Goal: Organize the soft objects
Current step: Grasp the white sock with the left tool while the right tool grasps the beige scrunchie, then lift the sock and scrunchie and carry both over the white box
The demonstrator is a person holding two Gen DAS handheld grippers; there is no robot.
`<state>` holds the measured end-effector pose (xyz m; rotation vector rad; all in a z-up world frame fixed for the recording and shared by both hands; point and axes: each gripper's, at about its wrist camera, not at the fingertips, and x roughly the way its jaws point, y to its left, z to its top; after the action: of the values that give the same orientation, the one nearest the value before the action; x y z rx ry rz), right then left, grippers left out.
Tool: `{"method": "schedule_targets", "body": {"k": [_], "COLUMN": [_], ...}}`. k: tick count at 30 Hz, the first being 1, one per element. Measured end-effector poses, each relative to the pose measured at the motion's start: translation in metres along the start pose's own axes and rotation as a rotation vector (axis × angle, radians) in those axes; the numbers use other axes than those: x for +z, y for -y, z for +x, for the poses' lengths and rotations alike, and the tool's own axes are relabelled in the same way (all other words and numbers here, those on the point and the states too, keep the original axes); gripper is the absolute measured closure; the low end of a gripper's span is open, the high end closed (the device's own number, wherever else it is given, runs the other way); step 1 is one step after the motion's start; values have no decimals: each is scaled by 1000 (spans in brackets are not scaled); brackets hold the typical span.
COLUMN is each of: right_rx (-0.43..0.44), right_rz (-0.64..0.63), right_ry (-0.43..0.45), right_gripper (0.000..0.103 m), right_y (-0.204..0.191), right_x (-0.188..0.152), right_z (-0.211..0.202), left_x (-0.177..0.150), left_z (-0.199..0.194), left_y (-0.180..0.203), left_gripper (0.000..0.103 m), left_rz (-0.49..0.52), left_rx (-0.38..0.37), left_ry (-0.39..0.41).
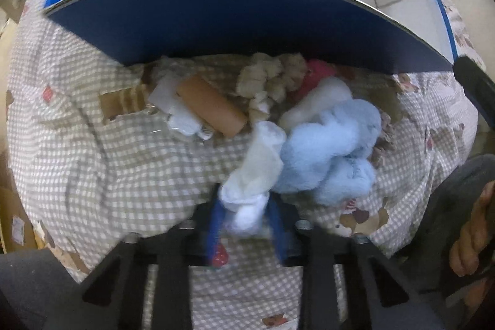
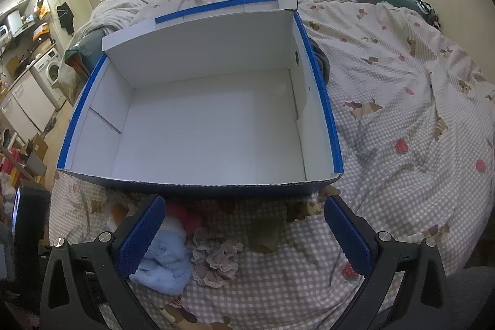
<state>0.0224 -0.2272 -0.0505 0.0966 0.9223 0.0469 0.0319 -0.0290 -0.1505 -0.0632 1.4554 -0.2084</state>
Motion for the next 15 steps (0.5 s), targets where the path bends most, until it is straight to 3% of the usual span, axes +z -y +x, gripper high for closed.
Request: {"method": "schedule_targets", "body": {"k": [7,10,11,13,15], "right_rx": [47,93,141,219,197], "right_rz": [34,102,145,195,147], "right_ry": [-43,-172,-238,-358,-421], "right_gripper": [0,0,15,30,30], "right_y": [7,16,20,21,11], "right_x": [-1,-6,-10,-20,-26], "right_z": [7,27,37,54,63], "left_x": [-4,-6,-6,-5,-5], "left_z": [-45,-56,-59,-62,-64], "left_y": [-21,-35,-38,-40,-40], "left_gripper": [81,81,81,81,81], "left_rz": [-63,-105,-114,-122,-124], "left_rx": [27,40,38,33,32], "left_ry": [97,133,139,141,145]}}
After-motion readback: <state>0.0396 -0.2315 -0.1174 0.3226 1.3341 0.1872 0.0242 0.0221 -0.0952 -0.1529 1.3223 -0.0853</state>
